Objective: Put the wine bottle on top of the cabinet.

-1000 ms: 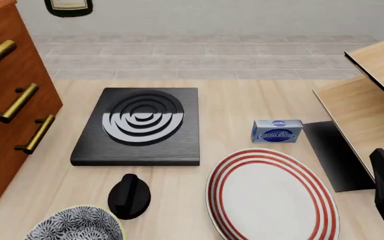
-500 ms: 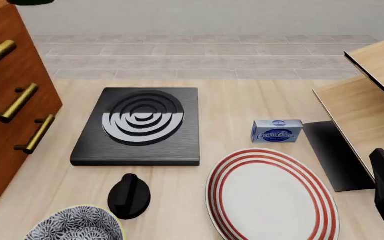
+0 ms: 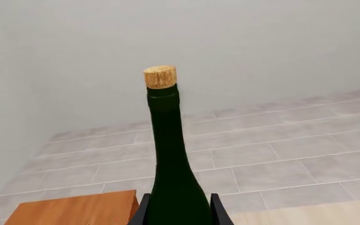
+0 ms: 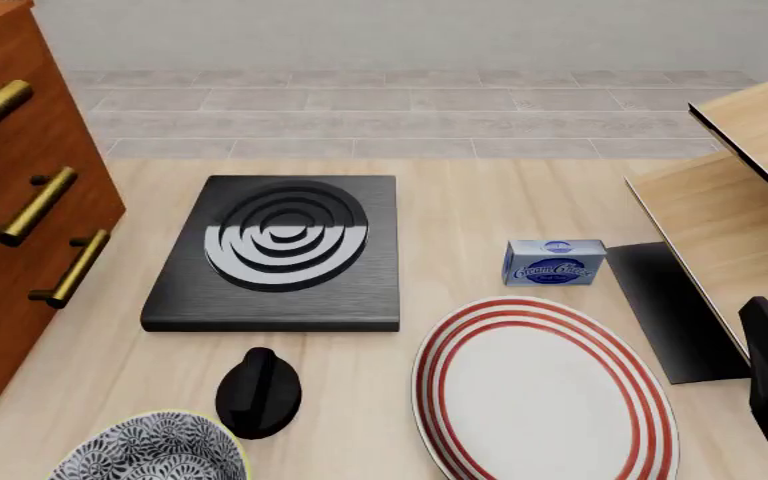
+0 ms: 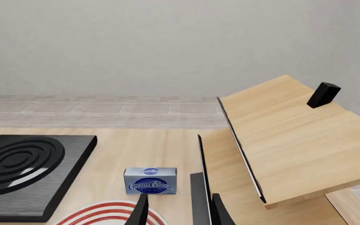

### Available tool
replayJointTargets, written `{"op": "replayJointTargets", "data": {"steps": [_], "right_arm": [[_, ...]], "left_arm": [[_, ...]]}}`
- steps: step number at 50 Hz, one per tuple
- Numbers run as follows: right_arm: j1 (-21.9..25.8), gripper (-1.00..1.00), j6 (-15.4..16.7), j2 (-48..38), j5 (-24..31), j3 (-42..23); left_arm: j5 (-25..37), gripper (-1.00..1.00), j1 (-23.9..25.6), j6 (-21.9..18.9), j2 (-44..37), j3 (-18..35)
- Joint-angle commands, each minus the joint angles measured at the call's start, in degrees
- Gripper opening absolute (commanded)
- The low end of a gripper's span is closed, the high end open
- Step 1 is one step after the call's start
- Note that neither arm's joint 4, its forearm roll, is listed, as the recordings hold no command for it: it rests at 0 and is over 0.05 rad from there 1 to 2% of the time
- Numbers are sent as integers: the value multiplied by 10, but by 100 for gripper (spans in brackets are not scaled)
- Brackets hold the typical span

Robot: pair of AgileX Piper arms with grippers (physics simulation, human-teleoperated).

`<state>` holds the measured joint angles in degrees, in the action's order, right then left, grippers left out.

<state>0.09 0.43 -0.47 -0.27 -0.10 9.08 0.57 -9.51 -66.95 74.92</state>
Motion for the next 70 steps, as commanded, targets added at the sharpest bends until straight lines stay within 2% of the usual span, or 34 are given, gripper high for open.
{"op": "replayJointTargets", "data": {"steps": [1, 34, 47, 56, 70], "right_arm": [[0, 100, 0, 0, 0, 0], [0, 100, 0, 0, 0, 0], [0, 100, 0, 0, 0, 0], [0, 100, 0, 0, 0, 0], [0, 100, 0, 0, 0, 0]], "left_arm": [[1, -100, -36, -29, 13, 4], [-12, -100, -161, -36, 6, -1], [-31, -100, -193, -48, -7, -9], [-53, -100, -228, -50, -20, -25], [-109, -100, -280, -62, -47, -83]]}}
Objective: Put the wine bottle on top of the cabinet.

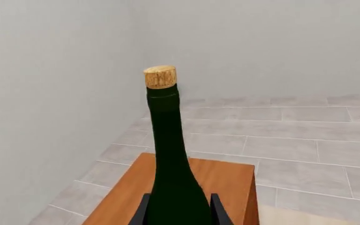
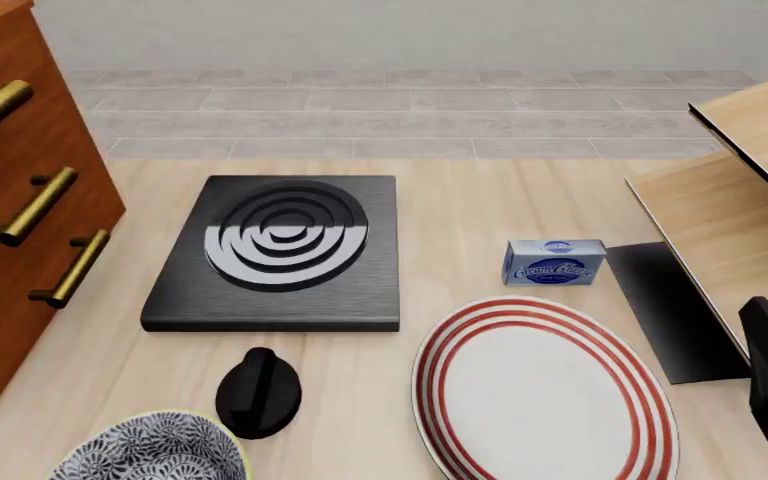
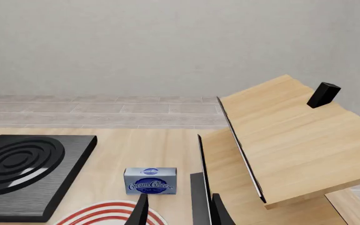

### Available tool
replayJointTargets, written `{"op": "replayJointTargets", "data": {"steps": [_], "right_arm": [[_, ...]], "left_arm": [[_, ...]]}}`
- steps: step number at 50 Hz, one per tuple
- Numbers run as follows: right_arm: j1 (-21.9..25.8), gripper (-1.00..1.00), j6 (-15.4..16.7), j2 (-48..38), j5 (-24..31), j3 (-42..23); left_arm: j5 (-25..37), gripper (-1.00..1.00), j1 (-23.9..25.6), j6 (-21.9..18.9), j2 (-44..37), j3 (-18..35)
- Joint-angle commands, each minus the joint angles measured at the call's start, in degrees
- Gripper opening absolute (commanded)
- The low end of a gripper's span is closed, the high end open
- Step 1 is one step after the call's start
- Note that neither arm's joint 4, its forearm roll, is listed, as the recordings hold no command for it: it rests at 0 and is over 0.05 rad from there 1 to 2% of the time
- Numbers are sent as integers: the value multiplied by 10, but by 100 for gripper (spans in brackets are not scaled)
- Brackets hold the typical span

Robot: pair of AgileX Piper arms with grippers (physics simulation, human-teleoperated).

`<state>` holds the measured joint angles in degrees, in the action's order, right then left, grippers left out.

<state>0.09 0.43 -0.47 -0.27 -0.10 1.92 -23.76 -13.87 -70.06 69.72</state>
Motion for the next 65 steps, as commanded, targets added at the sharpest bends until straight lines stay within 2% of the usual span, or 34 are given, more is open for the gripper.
{"op": "replayJointTargets", "data": {"steps": [1, 17, 32, 33, 60, 65], "right_arm": [[0, 100, 0, 0, 0, 0], [0, 100, 0, 0, 0, 0], [0, 100, 0, 0, 0, 0], [0, 100, 0, 0, 0, 0], [0, 100, 0, 0, 0, 0], [0, 100, 0, 0, 0, 0]], "left_arm": [[-39, -100, -40, -19, -16, -31], [-48, -100, -54, -38, -41, -12], [-78, -100, -54, -40, -43, -52], [-76, 100, -54, -41, -42, -48], [-26, 100, -34, -29, 35, -49], [-8, 100, -32, -28, 49, -35]]}}
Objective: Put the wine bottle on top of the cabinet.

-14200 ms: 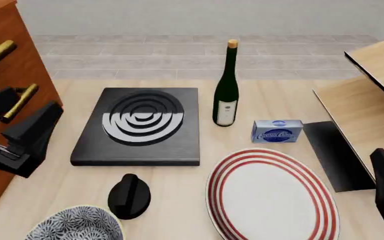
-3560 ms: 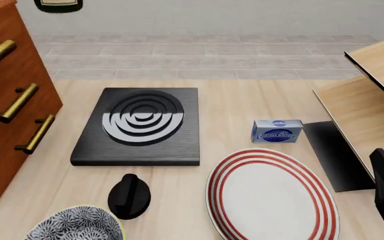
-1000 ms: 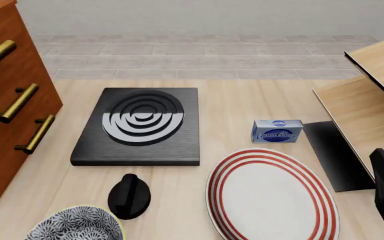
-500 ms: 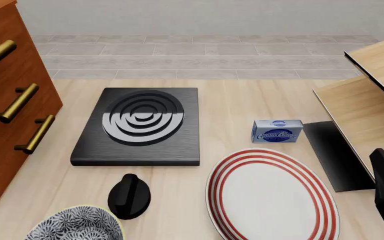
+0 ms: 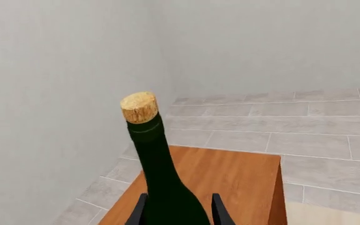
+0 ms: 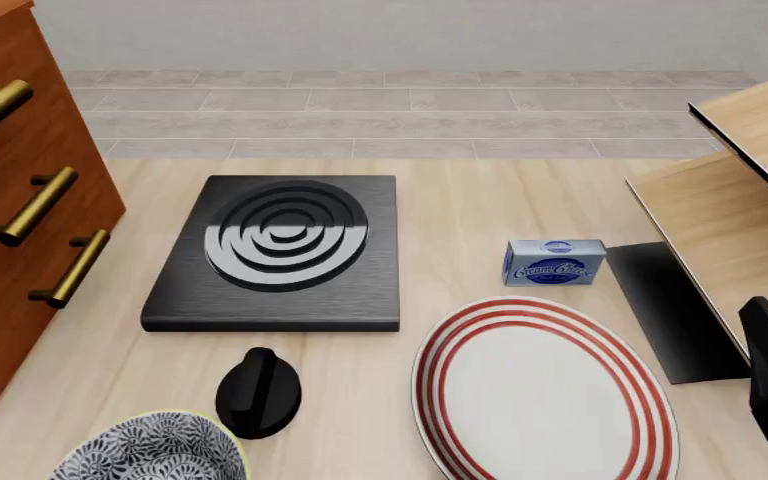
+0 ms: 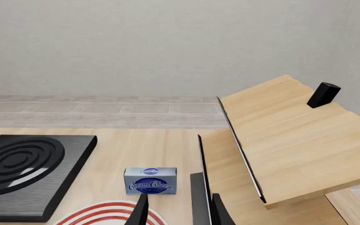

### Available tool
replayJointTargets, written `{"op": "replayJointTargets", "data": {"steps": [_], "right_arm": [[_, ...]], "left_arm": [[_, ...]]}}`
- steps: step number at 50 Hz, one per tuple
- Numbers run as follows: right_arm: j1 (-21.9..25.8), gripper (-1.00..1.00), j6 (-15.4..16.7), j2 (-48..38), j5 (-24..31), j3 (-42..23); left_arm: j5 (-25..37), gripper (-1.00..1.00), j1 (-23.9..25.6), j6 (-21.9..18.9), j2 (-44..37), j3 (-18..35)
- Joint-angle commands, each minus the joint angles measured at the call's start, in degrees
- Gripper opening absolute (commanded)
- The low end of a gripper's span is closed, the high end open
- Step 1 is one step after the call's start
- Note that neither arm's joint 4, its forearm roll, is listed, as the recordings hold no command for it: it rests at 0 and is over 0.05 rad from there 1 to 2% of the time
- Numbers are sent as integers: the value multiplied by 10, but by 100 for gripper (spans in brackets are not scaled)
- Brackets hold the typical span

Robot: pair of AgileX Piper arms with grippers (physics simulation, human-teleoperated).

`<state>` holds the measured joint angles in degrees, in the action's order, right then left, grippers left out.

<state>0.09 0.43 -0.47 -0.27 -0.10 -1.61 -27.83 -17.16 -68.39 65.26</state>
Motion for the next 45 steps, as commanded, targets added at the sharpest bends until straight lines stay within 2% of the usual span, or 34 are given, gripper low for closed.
{"op": "replayJointTargets", "data": {"steps": [1, 45], "right_arm": [[0, 100, 0, 0, 0, 0], [0, 100, 0, 0, 0, 0]], "left_arm": [[29, 100, 9, 6, 34, 12], [112, 100, 15, 30, 134, 44]]}}
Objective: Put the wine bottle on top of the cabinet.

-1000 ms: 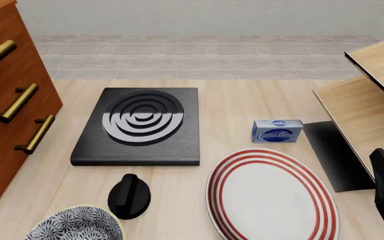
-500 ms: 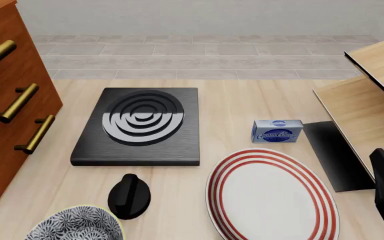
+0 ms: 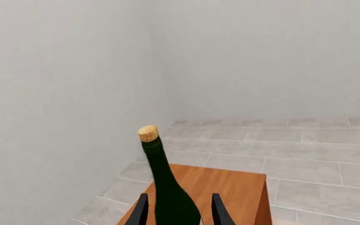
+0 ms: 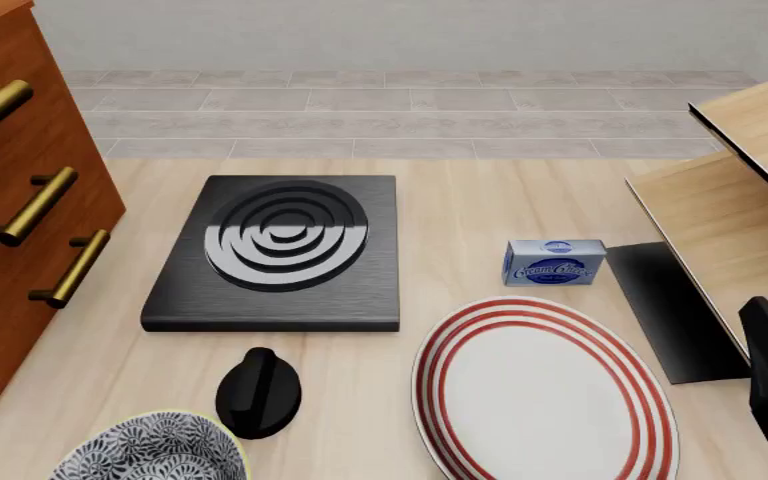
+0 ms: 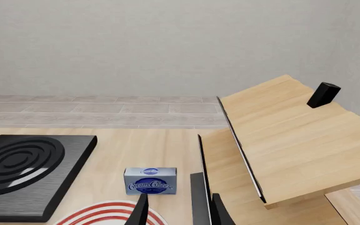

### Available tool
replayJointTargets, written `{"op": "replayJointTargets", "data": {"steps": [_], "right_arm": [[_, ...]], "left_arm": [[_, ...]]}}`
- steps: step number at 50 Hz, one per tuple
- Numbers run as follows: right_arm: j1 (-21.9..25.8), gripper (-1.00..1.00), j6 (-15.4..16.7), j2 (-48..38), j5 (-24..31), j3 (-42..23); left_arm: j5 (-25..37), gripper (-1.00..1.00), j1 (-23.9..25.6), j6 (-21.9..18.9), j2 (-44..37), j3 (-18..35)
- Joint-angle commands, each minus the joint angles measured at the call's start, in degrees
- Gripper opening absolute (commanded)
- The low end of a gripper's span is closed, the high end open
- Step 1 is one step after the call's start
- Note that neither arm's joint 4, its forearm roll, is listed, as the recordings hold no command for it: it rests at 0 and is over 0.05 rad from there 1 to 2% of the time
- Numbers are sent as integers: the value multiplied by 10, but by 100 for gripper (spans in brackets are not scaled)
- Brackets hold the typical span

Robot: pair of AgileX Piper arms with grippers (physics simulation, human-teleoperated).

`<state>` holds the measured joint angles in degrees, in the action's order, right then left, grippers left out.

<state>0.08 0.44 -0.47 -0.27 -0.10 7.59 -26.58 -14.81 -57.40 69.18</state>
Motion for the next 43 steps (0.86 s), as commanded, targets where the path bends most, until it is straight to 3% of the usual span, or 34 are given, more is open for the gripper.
{"op": "replayJointTargets", "data": {"steps": [1, 21, 43], "right_arm": [[0, 100, 0, 0, 0, 0], [0, 100, 0, 0, 0, 0], [0, 100, 0, 0, 0, 0]], "left_arm": [[24, 100, 3, 8, 27, 6], [87, 100, 32, 36, 95, 23], [129, 100, 63, 87, 184, -38]]}}
